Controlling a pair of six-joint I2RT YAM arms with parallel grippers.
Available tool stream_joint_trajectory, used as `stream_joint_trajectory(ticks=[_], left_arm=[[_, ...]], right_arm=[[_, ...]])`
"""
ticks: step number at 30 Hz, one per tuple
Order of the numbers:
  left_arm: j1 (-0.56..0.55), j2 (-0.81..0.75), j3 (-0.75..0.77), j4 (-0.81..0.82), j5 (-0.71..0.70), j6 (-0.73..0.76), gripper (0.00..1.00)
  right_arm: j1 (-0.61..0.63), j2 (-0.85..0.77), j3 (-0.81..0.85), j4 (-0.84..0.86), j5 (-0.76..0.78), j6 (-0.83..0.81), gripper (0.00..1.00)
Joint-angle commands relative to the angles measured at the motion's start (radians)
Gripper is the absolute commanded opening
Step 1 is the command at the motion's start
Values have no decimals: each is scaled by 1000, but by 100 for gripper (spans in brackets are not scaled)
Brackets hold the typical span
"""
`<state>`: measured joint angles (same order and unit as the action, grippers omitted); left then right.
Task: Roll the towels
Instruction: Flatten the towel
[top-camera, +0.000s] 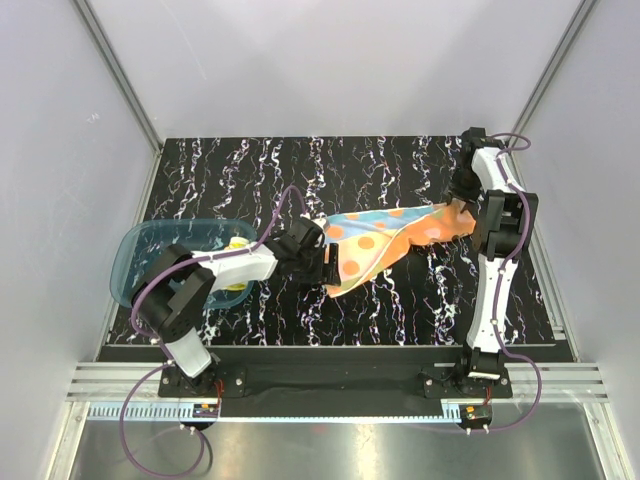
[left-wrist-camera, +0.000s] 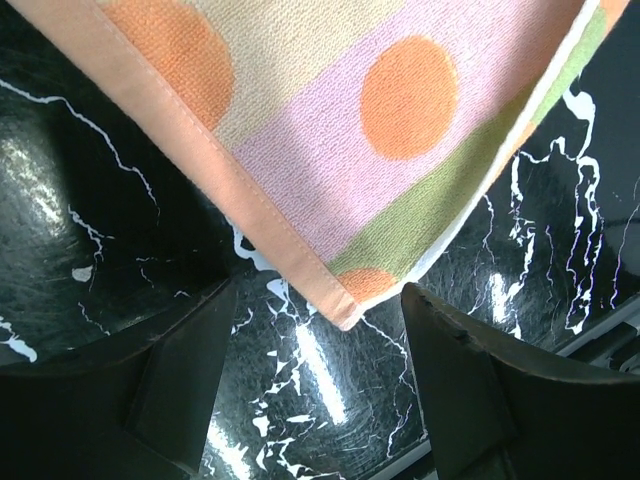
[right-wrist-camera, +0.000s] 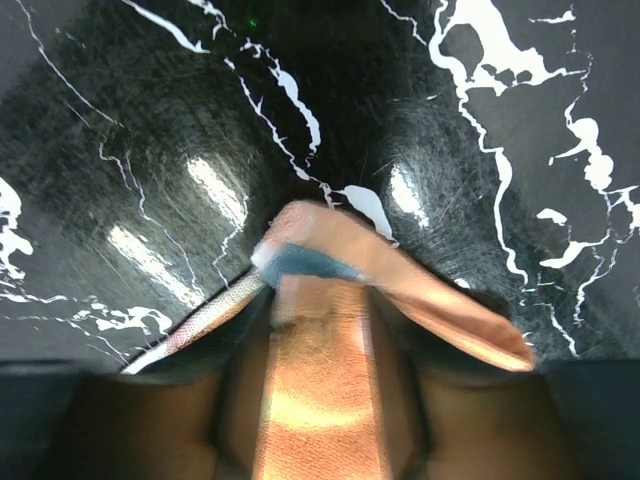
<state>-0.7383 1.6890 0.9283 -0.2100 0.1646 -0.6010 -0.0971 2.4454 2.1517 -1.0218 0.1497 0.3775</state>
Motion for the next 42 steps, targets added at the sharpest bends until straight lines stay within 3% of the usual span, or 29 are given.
stream_joint_trajectory(ticks=[1, 3, 6, 10, 22, 23, 24, 27, 33, 36, 37, 40, 42], left_arm=[[-6, 38, -20, 26, 7, 0, 73], [-6, 43, -20, 23, 7, 3, 73], [-6, 46, -20, 26, 6, 1, 73], [-6, 49, -25, 29, 4, 1, 73], [-6, 54, -43, 37, -7, 3, 73], [-6, 55, -45, 35, -7, 4, 73], [-6, 57, -43, 37, -7, 1, 73], [-6, 60, -43, 41, -4, 3, 72], [-6, 69, -42, 44, -5, 1, 73], [-6, 77, -40, 44, -4, -2, 72], [-6, 77, -40, 44, -4, -3, 72], [-6, 80, -39, 49, 0, -3, 72], [-6, 81, -37, 47, 0, -5, 72]], right_arm=[[5, -43, -19, 8, 27, 17, 54], [7, -62, -19, 3, 27, 15, 63], [10, -98, -39, 5, 30, 14, 65], [14, -138, -93, 41, 11, 12, 52], [39, -170, -153, 77, 21, 12, 48], [39, -177, -159, 83, 19, 14, 43], [40, -178, -164, 88, 17, 9, 20], [40, -175, -173, 91, 14, 8, 3], [45, -195, -199, 91, 31, 14, 5], [53, -223, -211, 88, 40, 12, 25], [51, -239, -217, 88, 42, 11, 27], [54, -272, -237, 94, 42, 14, 25], [59, -289, -259, 101, 42, 12, 12]])
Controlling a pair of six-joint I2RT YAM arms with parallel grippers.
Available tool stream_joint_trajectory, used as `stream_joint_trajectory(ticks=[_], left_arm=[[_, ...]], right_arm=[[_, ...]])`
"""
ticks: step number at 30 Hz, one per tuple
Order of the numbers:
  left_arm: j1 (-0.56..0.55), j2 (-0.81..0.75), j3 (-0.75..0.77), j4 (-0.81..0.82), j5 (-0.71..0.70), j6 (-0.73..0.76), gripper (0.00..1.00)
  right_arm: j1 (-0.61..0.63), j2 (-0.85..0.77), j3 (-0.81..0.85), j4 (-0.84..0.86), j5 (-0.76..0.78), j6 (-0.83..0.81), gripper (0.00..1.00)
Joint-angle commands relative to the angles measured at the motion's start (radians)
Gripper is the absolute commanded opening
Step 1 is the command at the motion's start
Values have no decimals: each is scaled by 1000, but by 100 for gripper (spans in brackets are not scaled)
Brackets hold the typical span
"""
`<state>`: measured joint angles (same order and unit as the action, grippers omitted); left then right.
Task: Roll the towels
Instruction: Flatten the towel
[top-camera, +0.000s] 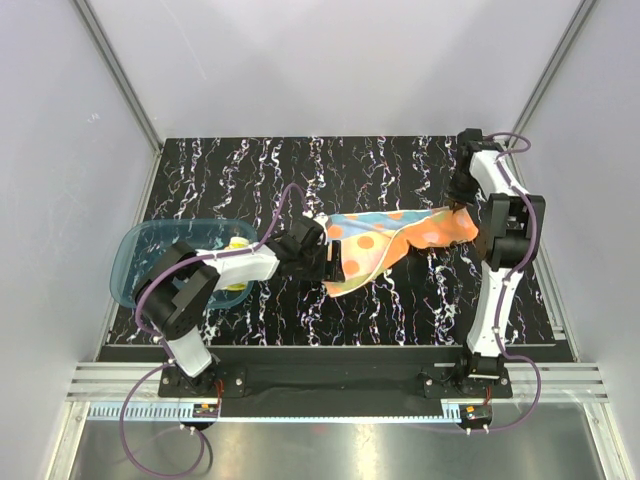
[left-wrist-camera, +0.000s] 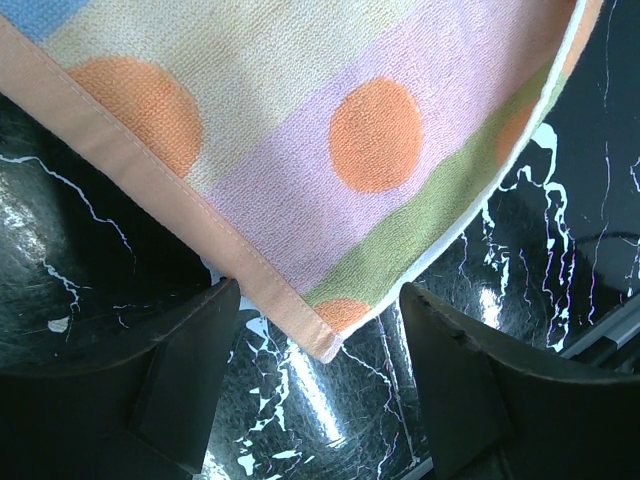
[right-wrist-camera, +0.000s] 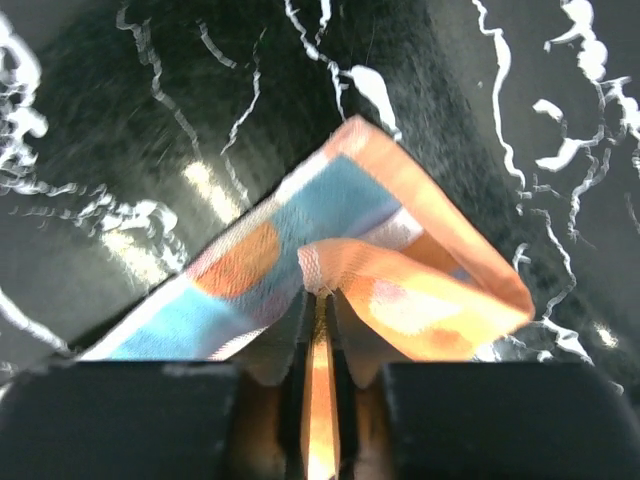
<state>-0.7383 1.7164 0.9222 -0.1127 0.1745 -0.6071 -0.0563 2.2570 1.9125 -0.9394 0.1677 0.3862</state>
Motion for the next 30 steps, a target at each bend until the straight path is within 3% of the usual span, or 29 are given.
stream_joint_trajectory(ticks=[1, 2, 9, 12, 16, 21, 24, 27, 30], left_arm=[[-6, 54, -31, -50, -9, 1, 72], [-6, 54, -32, -50, -10, 0, 72], [-4, 46, -26, -59, 2, 7, 72], [0, 40, -7, -82, -3, 24, 72], [33, 55, 36, -125, -9, 52, 72], [86, 100, 105, -176, -30, 85, 71], [99, 144, 153, -209, -47, 105, 64], [106, 195, 202, -242, -56, 119, 49], [106, 213, 207, -268, -49, 107, 51]], right_arm=[[19, -114, -27, 24, 21, 0, 4], [19, -117, -32, 25, 21, -3, 0], [24, -178, -143, 45, -19, -10, 0], [24, -299, -309, 100, -82, 25, 0], [24, -595, -582, 169, -190, 89, 0], [24, -836, -875, 175, -201, 158, 0], [24, -971, -1027, 191, -241, 209, 0], [24, -1125, -1156, 224, -292, 267, 0], [24, -1253, -1218, 254, -312, 295, 0]])
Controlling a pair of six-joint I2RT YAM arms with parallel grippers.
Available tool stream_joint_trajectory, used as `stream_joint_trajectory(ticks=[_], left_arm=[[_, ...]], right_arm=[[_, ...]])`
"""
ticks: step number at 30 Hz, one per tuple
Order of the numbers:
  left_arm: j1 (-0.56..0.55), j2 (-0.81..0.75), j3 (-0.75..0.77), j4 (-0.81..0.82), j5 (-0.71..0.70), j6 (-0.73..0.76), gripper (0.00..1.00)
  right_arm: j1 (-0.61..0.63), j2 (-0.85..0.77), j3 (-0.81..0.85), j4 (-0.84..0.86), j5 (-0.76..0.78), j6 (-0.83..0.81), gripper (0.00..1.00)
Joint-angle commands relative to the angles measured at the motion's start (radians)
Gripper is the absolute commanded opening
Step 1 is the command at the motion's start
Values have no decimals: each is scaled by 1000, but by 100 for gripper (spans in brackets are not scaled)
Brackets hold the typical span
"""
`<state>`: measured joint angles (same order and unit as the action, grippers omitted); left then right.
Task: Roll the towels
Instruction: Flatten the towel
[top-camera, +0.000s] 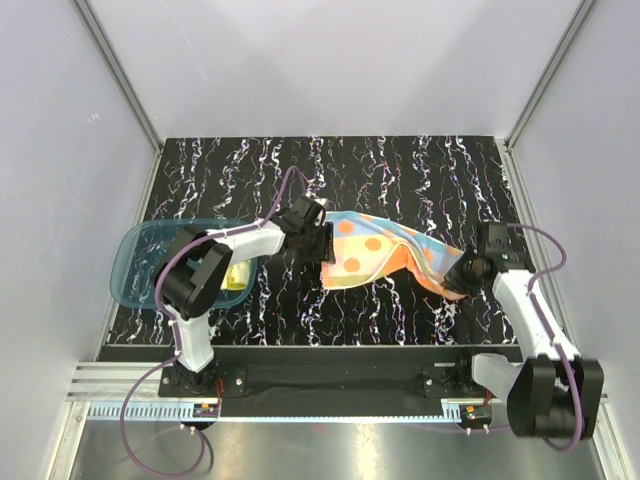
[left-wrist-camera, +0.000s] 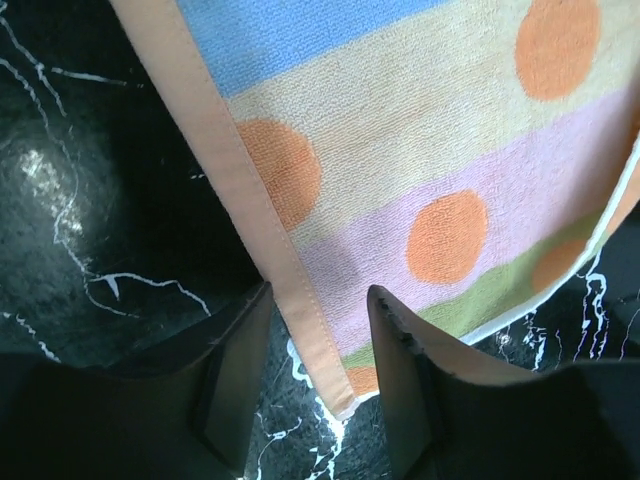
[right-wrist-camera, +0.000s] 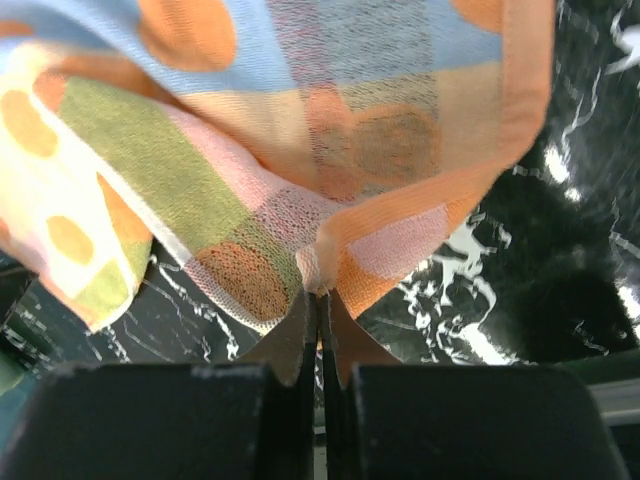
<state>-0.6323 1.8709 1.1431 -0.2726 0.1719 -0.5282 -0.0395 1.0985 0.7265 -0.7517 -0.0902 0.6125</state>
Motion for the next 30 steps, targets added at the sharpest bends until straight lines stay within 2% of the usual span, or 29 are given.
stream_joint_trajectory(ticks=[1, 3, 5, 6, 11, 18, 21, 26, 30], left_arm=[[0, 53, -25, -105, -40, 20, 54], [-1, 27, -49, -88, -34, 7, 61], [-1, 24, -60, -88, -35, 7, 59], [-3, 27, -59, -88, -37, 14, 41], [-1, 97, -16, -92, -37, 42, 0], [49, 155, 53, -163, -123, 68, 0], [127, 126, 47, -195, -159, 66, 0], [258, 56, 17, -234, -227, 62, 0], [295, 16, -29, -223, -232, 57, 0]], right_arm=[[7, -106, -26, 52, -46, 67, 0], [7, -115, -1, 28, -36, 46, 0], [7, -120, 5, 25, -49, 49, 0], [7, -120, 13, 20, -62, 50, 0], [7, -144, 27, 19, -60, 41, 0], [7, -146, 96, -21, -13, 32, 0], [7, -137, 126, -21, 21, 21, 0], [7, -25, 192, -49, 11, -22, 0], [7, 11, 144, -32, -28, -22, 0]])
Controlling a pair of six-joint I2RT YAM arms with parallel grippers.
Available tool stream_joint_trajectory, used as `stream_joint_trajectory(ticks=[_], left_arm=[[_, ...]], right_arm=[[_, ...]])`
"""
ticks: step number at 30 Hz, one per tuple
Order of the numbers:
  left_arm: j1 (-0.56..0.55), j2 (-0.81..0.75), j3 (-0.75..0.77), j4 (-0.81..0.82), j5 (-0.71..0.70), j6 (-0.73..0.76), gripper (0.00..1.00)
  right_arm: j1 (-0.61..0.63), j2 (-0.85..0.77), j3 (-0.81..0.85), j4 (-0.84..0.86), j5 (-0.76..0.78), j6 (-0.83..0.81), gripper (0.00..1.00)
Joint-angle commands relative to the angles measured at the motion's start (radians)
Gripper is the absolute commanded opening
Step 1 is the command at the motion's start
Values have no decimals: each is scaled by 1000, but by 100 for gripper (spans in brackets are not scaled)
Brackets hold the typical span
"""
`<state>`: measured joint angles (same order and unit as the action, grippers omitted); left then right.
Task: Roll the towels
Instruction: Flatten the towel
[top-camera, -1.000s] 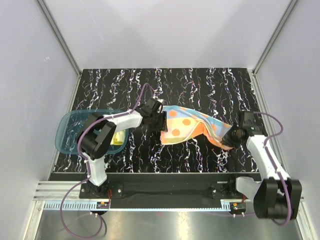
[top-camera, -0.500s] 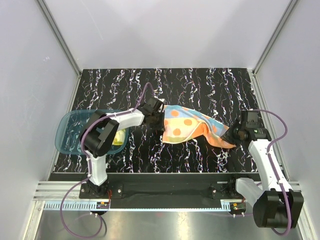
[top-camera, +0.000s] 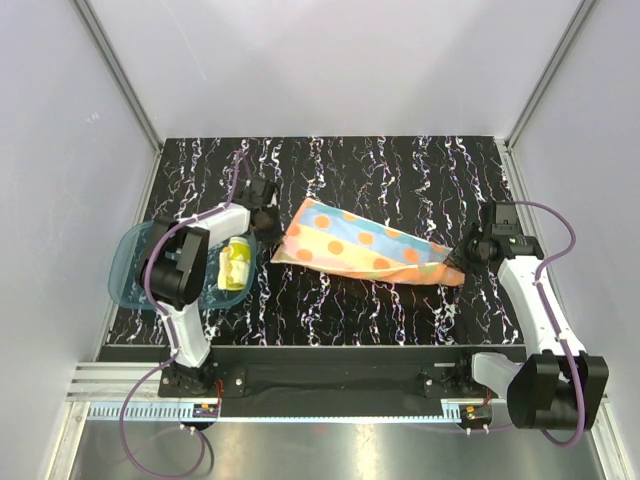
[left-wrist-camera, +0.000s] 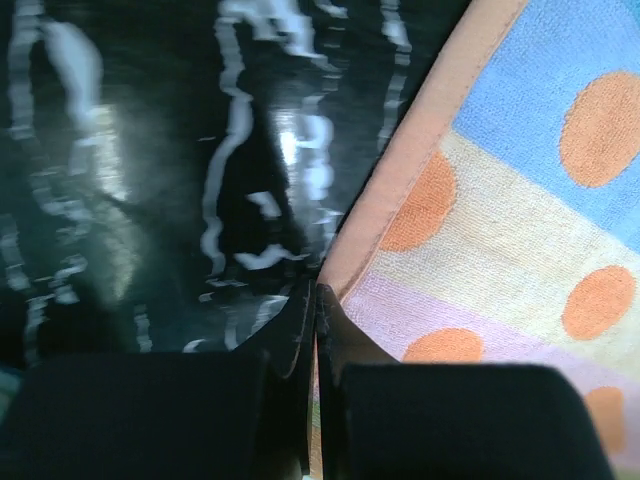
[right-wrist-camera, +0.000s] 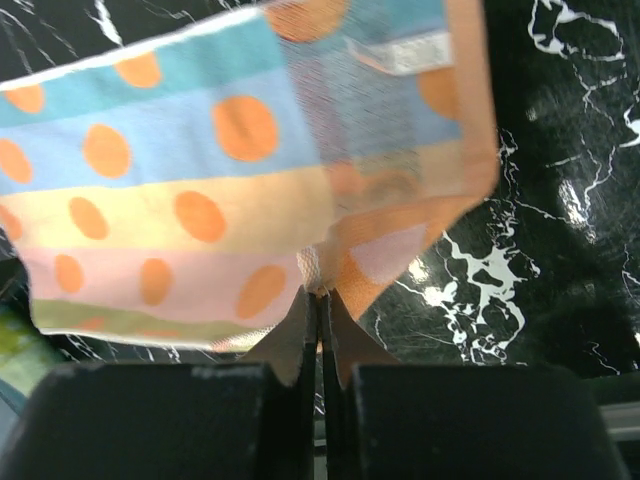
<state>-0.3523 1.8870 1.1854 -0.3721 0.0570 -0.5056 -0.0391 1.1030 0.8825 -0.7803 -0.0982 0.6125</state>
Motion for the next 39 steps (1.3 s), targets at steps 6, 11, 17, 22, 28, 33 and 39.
stream_joint_trajectory(ticks=[6, 11, 17, 22, 28, 33, 39], left_arm=[[18, 0, -106, -96, -103, -1, 0], [18, -31, -110, -88, -71, -11, 34], [0, -117, -93, -129, -88, -16, 44], [-50, -175, -67, -186, -149, -17, 44], [-97, -233, -90, -171, -157, -19, 43], [-131, -204, -109, -120, -95, -5, 42], [-160, -151, -127, -61, -40, -16, 39]], right_arm=[[7, -55, -79, 12, -54, 21, 0], [19, -146, -181, 42, -193, 64, 18], [91, -264, -189, -14, -131, 105, 87], [91, -218, -116, -4, -72, 128, 90], [93, -25, -2, 87, -57, 101, 87], [91, 266, 78, 206, -161, 46, 74], [188, 443, 115, 250, -233, -2, 58]])
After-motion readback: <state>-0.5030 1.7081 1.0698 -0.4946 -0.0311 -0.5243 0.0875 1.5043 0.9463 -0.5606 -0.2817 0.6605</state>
